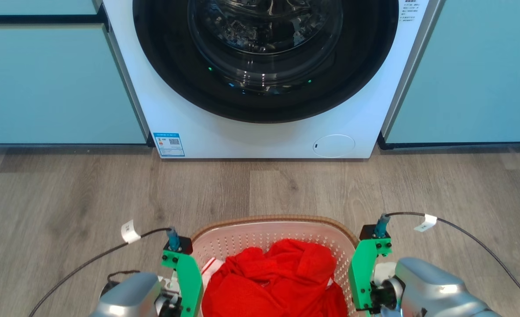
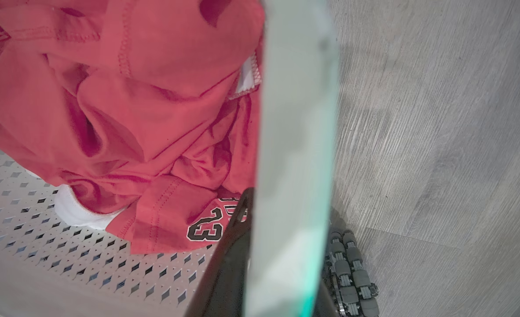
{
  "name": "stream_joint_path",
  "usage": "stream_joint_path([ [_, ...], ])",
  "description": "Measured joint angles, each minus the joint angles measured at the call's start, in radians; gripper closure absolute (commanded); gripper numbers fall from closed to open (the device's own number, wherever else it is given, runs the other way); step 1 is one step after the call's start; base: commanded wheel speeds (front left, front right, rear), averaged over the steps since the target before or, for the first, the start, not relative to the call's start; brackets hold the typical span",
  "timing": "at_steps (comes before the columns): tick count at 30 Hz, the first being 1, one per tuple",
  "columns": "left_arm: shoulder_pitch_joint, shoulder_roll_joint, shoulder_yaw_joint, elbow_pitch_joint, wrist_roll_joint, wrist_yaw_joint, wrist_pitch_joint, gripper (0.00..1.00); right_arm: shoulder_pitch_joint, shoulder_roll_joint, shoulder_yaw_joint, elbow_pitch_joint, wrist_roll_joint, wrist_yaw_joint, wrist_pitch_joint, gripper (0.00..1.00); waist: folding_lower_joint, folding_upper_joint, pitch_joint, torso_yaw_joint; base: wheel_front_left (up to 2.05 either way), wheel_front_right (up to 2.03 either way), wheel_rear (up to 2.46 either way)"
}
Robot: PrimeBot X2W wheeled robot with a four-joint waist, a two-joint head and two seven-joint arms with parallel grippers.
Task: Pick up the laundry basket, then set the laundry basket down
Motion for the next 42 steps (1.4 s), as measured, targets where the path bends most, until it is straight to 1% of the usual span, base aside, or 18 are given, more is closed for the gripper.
stream_joint_path([
  [5,0.000,0.000,-0.018,0.001,-0.012,0.000,-0.003,1.00,0.000,0.000,0.009,0.001,0.009,0.000,0.000,1.00,0.0001,0.0000,-0.003,-0.002,0.00,0.00,0.00],
  [23,-0.001,-0.001,-0.037,0.007,-0.043,0.000,-0.010,1.00,0.000,0.000,0.029,0.002,0.036,0.000,-0.009,1.00,0.0001,0.0000,-0.006,-0.003,0.00,0.00,0.00],
  [42,-0.001,-0.002,-0.052,0.008,-0.051,0.000,-0.013,1.00,0.000,0.000,0.053,0.005,0.054,0.000,-0.009,1.00,0.0001,0.0000,-0.012,-0.002,0.00,0.00,0.00],
])
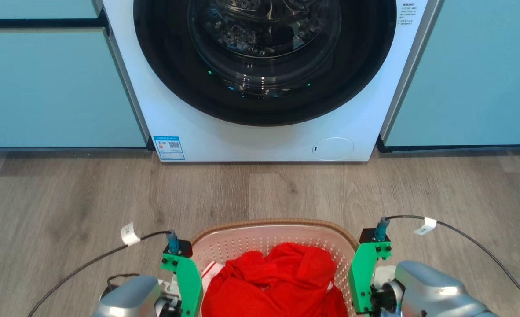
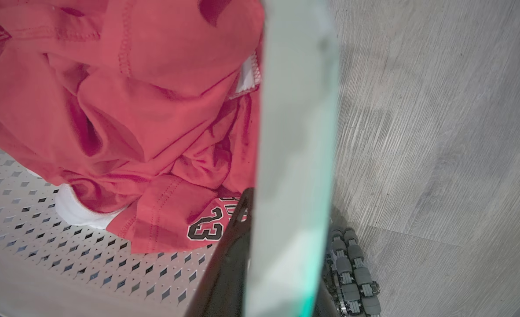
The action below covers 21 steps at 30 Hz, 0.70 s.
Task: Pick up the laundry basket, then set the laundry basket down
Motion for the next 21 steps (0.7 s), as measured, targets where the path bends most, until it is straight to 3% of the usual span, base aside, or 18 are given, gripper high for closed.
stream_joint_path([
  [21,0.000,0.000,-0.003,0.002,-0.009,0.000,0.002,1.00,0.000,-0.001,0.017,0.001,0.017,0.000,0.000,1.00,0.0000,0.0000,-0.005,-0.002,0.00,0.00,0.00],
])
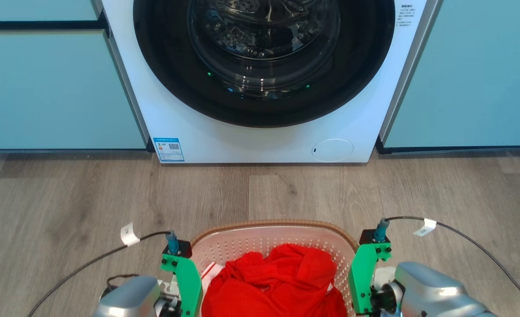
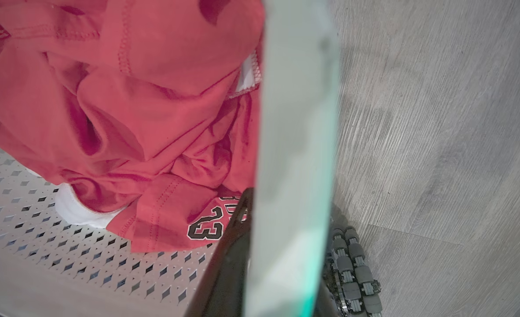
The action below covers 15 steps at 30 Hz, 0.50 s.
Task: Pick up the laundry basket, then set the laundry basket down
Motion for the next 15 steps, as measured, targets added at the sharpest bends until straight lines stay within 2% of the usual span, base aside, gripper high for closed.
stream_joint_path([
  [15,-0.014,0.001,0.000,0.000,-0.001,0.000,0.002,1.00,-0.022,-0.003,0.014,0.002,0.016,0.000,0.000,1.00,0.0000,0.0000,0.011,0.001,0.00,0.00,0.00],
])
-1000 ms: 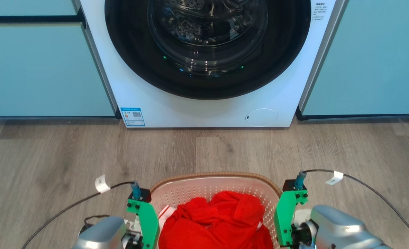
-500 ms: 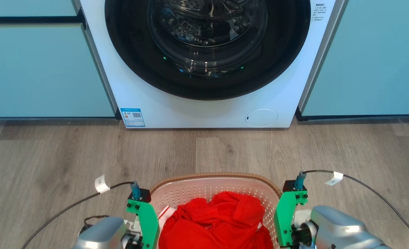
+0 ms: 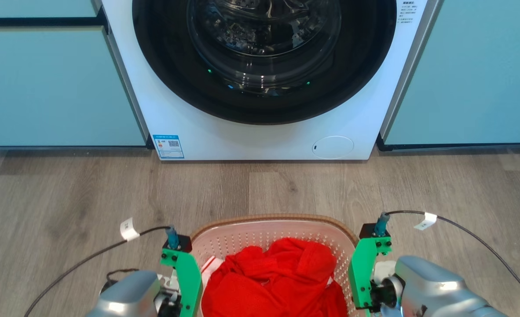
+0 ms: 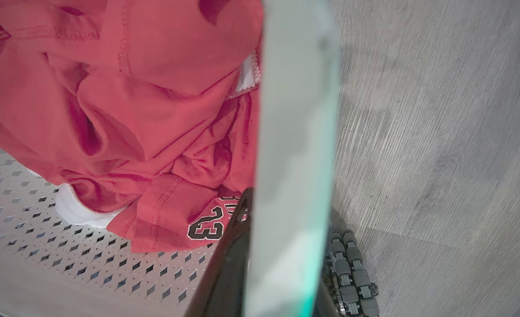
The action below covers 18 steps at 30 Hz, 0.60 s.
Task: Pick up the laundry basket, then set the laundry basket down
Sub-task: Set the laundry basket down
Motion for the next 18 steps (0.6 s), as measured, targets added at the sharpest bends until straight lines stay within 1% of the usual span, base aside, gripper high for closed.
stream_joint_path([
  [18,-0.005,-0.001,-0.001,0.001,0.000,0.000,0.000,1.00,0.000,-0.001,0.008,0.001,0.010,0.000,-0.002,1.00,0.0000,0.0000,-0.009,0.000,0.00,0.00,0.00],
])
